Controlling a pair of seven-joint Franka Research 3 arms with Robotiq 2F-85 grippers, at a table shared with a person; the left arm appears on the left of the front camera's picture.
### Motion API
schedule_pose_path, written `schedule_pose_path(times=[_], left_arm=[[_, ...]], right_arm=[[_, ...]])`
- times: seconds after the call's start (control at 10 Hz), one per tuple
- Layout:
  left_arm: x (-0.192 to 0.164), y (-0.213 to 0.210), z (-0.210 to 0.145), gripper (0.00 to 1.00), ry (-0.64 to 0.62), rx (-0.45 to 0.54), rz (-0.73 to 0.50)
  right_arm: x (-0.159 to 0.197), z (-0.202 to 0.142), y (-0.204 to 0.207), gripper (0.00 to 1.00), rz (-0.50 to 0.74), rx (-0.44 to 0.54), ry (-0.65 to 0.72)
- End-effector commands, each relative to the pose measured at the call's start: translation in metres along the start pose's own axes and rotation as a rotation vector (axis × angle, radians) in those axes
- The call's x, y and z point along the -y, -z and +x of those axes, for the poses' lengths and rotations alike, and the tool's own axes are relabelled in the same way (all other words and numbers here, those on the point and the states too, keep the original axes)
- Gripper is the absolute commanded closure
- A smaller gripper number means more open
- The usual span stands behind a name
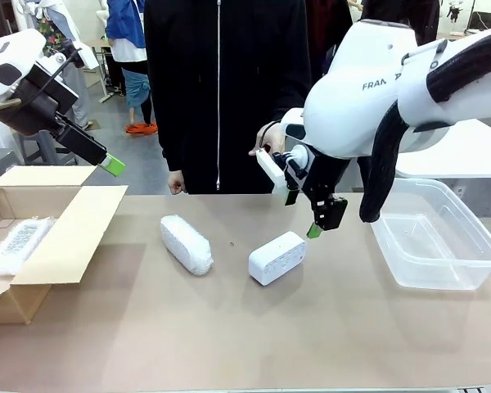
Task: Separate and place wrapped and unwrapped clocks.
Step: Pick up the Digital clock indicated by the person.
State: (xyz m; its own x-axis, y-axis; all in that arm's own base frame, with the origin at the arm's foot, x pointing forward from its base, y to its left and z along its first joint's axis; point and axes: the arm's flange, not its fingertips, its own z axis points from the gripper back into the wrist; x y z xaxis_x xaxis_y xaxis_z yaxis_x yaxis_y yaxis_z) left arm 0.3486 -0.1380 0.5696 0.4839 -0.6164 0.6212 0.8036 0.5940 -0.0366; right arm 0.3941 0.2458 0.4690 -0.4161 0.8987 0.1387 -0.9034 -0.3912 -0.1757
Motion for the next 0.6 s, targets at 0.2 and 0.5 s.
schedule_pose_path(times=[0.2, 0.5], left_arm=[[0.001, 0.001, 0.001, 0.00, -0.012, 0.007, 0.013], [0.001, 0.001, 0.001, 0.00, -0.012, 0.007, 0.013]], right_arm=[[0.011, 0.003, 0.012, 0.00, 0.029, 0.008, -0.019], [0.037, 0.010, 0.049, 0.00, 0.076, -0.040, -0.025]])
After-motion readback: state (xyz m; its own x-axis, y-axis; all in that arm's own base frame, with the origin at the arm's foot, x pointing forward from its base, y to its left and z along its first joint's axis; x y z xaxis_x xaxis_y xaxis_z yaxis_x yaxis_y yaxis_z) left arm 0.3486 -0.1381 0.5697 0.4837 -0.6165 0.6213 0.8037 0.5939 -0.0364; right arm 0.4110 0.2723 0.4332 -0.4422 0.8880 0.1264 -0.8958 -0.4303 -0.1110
